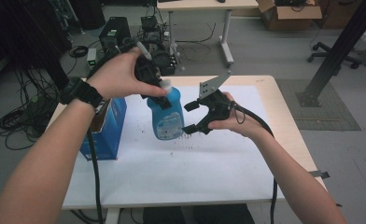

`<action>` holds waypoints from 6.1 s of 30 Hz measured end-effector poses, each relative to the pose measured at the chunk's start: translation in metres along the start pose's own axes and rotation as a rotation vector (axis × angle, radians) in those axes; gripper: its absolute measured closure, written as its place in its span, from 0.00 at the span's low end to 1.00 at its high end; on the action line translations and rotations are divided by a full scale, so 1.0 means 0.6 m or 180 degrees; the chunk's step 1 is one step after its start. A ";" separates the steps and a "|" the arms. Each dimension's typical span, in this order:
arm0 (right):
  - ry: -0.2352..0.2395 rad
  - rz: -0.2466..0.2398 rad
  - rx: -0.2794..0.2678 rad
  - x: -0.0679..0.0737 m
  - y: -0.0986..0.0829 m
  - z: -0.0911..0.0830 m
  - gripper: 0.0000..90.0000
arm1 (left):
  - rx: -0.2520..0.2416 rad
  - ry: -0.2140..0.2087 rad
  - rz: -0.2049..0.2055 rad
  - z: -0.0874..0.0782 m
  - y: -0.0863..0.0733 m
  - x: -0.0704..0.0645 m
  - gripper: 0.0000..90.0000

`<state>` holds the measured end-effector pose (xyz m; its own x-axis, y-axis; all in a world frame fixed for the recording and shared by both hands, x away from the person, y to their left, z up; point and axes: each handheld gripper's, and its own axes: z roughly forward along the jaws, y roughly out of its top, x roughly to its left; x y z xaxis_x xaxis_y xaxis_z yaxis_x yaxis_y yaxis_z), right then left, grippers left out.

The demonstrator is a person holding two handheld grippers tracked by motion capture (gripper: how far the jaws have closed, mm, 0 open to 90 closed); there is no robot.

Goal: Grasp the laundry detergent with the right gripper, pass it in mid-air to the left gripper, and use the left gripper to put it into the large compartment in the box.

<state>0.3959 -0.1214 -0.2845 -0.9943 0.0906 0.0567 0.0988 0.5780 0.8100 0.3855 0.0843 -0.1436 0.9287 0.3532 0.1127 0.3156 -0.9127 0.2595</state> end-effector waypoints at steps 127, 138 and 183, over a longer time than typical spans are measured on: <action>-0.0812 0.0555 0.1486 -0.060 -0.169 -0.192 0.08 | 0.0534 0.0724 -0.3375 0.153 -0.311 0.149 0.42; -0.0807 0.0564 0.1500 -0.058 -0.171 -0.193 0.08 | 0.0562 0.0637 -0.3344 0.159 -0.308 0.147 0.37; -0.0757 0.0577 0.1573 -0.058 -0.160 -0.198 0.08 | 0.0252 0.0272 -0.1732 0.151 -0.079 0.038 0.07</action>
<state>0.4164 -0.2764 -0.2950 -0.9289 0.3703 -0.0101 0.3307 0.8413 0.4276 0.4095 0.1169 -0.2400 0.6097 0.7903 0.0609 0.7620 -0.6055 0.2296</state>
